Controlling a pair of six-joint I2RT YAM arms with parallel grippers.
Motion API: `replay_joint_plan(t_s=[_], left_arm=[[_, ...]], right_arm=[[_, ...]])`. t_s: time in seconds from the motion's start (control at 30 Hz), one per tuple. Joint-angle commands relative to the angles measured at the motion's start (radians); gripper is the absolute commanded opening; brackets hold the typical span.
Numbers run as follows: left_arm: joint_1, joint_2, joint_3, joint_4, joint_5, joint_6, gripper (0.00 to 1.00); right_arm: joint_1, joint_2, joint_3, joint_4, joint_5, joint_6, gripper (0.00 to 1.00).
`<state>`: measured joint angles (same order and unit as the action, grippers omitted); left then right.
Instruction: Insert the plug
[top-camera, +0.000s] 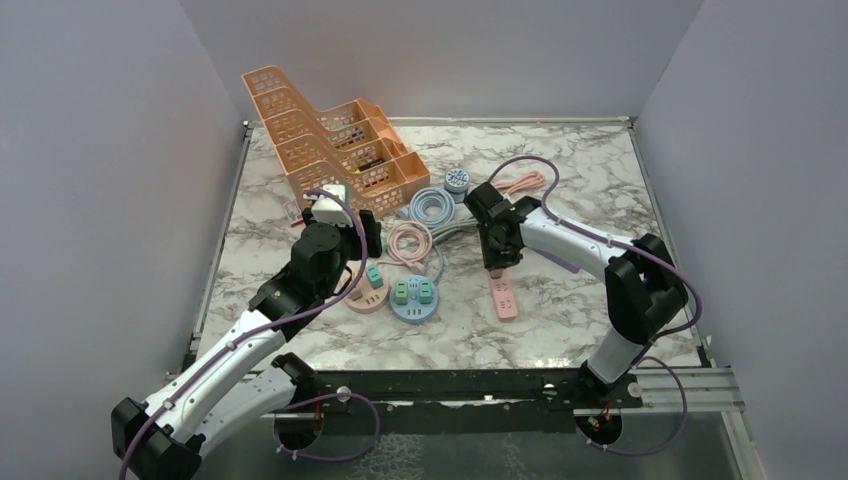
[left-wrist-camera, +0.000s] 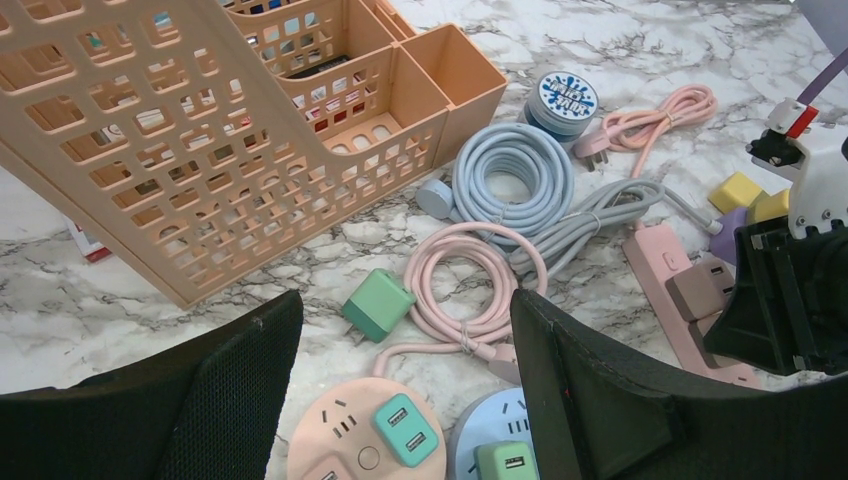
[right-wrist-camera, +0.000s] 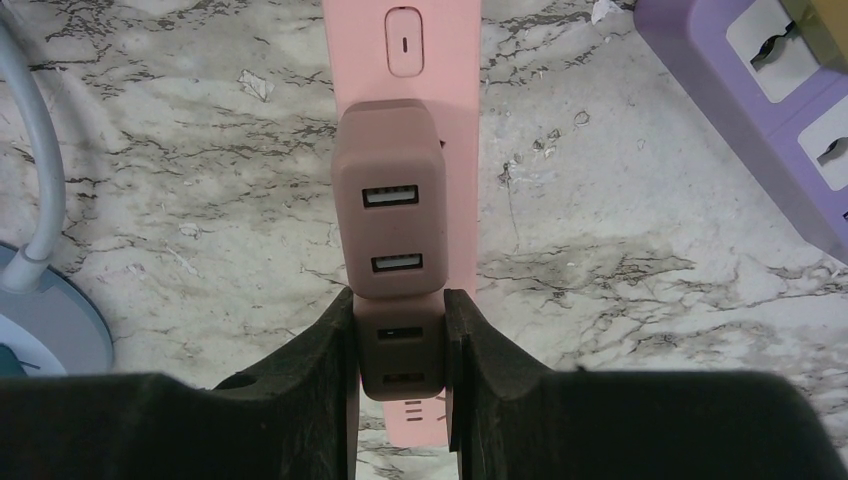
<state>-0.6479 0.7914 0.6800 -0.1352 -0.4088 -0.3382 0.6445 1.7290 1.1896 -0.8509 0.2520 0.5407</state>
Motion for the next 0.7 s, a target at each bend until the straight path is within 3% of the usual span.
replay_joint_plan(t_s=[0.0,0.17,0.27,0.43,0.67], left_arm=[[0.002,0.000,0.006,0.024,-0.006,0.013,0.78],[0.002,0.013,0.007,0.022,0.008,0.008,0.78],[0.002,0.034,0.017,0.009,0.023,0.003,0.80],[0.002,0.076,0.032,-0.013,0.050,-0.002,0.81],[0.034,0.191,0.056,-0.050,0.160,-0.037,0.77]], right_arm=[[-0.028,0.052,-0.048,0.040,0.087,0.030,0.09],[-0.028,-0.084,0.025,0.021,0.074,0.049,0.41],[-0.028,-0.151,0.053,0.015,0.072,0.053,0.51],[-0.028,-0.239,0.059,0.048,0.023,0.031,0.55],[-0.028,-0.260,0.058,0.165,-0.163,-0.041,0.54]])
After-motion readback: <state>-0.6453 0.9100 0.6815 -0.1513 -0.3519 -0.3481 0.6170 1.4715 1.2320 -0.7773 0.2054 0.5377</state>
